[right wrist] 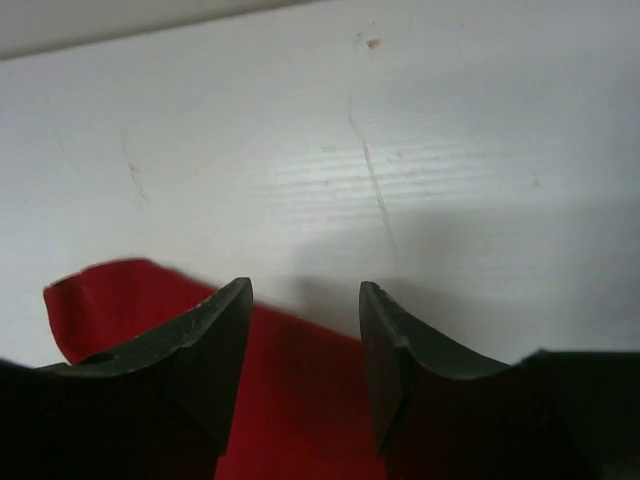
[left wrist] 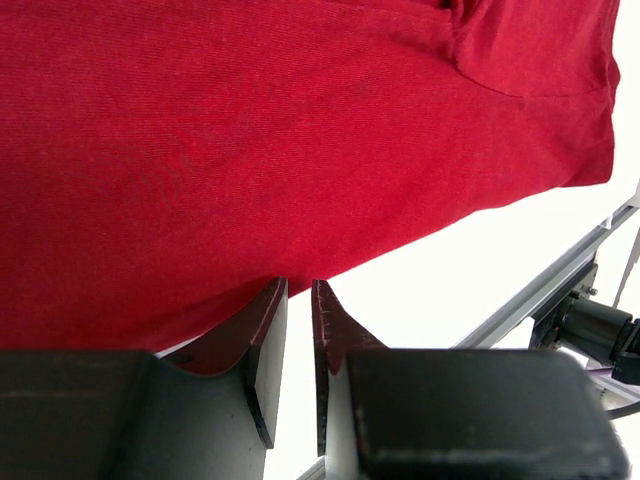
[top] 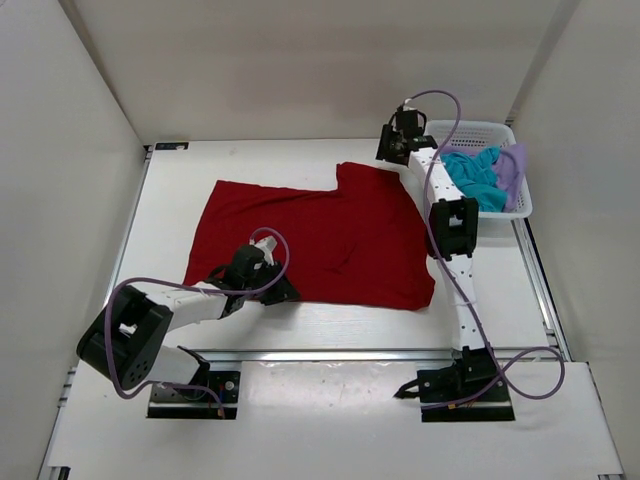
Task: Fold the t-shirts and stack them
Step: Fold the flattened tshirt in 1/3 of the way
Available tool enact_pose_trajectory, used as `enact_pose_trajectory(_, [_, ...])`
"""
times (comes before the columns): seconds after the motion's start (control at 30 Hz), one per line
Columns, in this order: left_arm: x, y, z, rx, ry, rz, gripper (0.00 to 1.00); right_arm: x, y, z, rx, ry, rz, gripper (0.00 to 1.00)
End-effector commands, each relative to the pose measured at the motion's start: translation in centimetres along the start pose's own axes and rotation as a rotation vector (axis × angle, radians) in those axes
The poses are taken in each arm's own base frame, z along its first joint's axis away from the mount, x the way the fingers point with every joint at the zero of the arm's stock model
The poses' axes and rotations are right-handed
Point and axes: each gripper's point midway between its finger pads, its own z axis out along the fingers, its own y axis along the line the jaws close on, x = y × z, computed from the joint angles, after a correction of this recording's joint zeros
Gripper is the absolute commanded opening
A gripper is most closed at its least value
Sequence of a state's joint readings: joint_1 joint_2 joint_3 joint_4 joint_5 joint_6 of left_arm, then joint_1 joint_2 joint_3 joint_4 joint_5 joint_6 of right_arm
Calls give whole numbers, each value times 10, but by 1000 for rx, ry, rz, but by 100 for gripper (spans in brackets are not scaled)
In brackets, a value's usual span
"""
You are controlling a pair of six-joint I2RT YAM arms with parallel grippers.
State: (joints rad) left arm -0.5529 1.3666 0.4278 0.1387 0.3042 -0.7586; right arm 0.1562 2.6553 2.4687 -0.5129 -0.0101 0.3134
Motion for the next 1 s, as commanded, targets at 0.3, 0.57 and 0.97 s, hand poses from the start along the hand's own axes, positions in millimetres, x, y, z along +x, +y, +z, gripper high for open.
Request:
enact_pose_trajectory(0.3, [-20,-14,-1,51,-43,7,26,29,12,-22,13,184,-43,42])
enact_pose_trajectory(0.57, [-20,-18,-5,55,-68,28,27,-7,34,-55,-15,106,-82,8])
enact_pose_trajectory(0.97, [-43,-24,-26,80,-151,7,27,51,98,-139,38,248,-317,0])
